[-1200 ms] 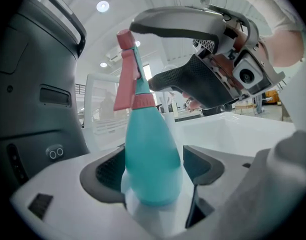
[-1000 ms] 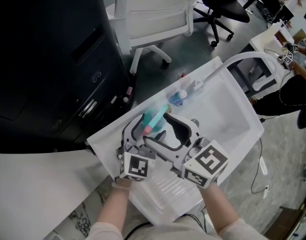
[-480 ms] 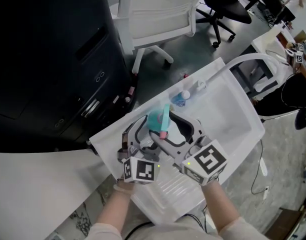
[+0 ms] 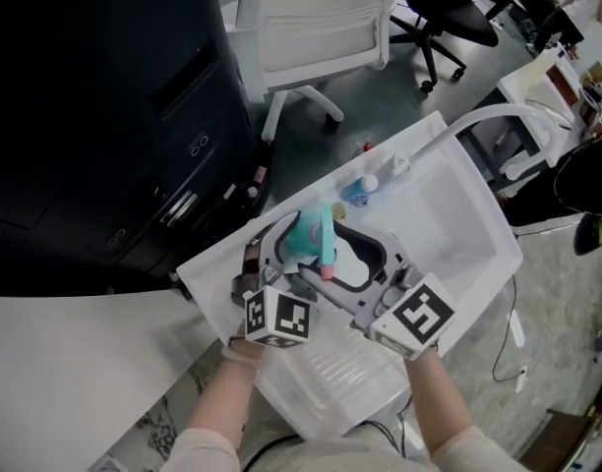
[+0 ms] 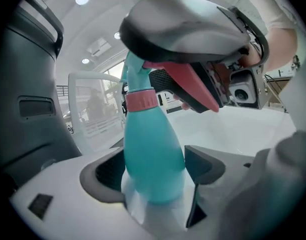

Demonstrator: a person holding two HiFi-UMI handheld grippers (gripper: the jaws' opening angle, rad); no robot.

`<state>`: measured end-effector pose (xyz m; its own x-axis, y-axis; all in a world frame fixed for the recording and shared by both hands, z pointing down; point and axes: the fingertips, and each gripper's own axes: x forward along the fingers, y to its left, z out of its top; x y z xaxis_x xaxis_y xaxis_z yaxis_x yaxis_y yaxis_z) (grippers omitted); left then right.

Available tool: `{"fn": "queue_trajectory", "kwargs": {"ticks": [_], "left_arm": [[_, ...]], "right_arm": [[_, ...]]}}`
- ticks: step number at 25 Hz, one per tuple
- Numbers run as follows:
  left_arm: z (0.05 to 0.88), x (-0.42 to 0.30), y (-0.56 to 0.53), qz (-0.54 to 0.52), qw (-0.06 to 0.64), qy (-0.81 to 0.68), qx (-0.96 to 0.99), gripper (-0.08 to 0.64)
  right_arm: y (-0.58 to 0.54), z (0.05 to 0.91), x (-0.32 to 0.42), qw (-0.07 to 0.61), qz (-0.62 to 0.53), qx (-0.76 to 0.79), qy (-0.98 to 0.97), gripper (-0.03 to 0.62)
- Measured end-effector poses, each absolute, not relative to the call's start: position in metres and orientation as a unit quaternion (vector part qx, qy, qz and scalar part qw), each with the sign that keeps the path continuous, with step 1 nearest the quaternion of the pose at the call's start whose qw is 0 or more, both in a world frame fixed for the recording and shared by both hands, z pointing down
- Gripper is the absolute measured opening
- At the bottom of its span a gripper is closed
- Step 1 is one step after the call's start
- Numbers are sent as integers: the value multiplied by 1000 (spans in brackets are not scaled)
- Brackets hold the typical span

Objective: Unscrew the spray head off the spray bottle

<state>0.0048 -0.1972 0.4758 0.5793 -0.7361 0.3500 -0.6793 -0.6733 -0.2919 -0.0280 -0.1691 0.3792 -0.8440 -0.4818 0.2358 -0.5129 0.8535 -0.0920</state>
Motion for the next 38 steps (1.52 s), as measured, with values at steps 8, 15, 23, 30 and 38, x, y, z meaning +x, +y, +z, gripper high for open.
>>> {"fn": "queue_trajectory", "kwargs": {"ticks": [8, 15, 23, 30, 38], "left_arm": [[477, 7, -193, -215, 21, 399, -891, 365], [476, 8, -189, -208, 27, 379, -901, 353], [476, 9, -185, -216, 38, 351, -910, 350], [477, 7, -188, -205, 20, 358, -911, 348], [477, 6, -188, -203, 14, 359, -911, 348]], "right_arm": [[-168, 374, -17, 64, 39, 305, -949, 233], [-163, 374, -12, 51, 51, 269, -960, 221], [-171, 379, 15, 75, 45, 201, -976, 67], [-170, 366, 46, 28, 47, 319, -946, 95], [-151, 371, 37, 6, 79, 370, -926, 8]]}}
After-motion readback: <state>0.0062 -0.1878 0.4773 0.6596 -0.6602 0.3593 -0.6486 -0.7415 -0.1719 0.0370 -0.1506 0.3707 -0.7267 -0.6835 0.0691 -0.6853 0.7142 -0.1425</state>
